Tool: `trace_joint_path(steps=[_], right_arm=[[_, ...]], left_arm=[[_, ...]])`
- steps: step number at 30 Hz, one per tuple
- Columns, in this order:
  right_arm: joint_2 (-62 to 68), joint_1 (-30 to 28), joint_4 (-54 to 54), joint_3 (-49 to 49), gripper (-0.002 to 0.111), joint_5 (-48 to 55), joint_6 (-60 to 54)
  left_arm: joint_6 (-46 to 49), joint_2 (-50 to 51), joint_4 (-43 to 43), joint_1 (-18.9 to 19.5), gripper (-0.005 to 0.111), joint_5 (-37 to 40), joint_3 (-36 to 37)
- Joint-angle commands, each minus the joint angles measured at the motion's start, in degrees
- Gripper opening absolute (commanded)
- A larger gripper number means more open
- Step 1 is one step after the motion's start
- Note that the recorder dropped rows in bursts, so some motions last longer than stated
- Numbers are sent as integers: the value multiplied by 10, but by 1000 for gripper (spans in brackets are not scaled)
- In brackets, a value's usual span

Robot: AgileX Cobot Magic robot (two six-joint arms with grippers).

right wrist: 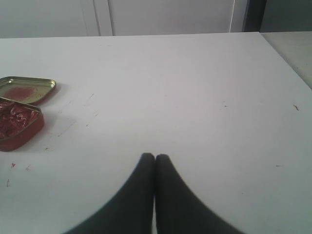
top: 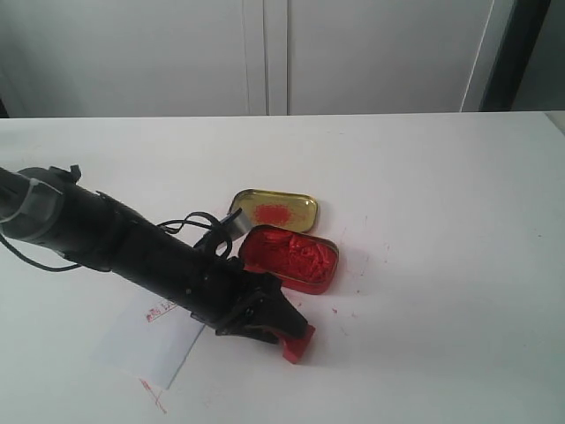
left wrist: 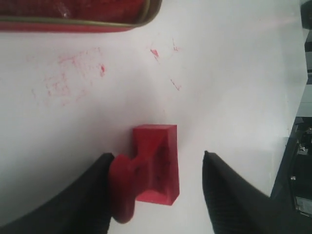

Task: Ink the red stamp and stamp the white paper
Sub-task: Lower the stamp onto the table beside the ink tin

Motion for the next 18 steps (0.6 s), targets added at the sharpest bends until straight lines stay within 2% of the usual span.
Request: trace_joint_path(steps=[1,18], right_arm=[[-3,-3,-5,3,0,-8,2],[-3,-3,-5,3,0,-8,2]], left_arm=[[-30,-3,56,1,59,-23,4],[-34,-3,62,1,59,-23,4]])
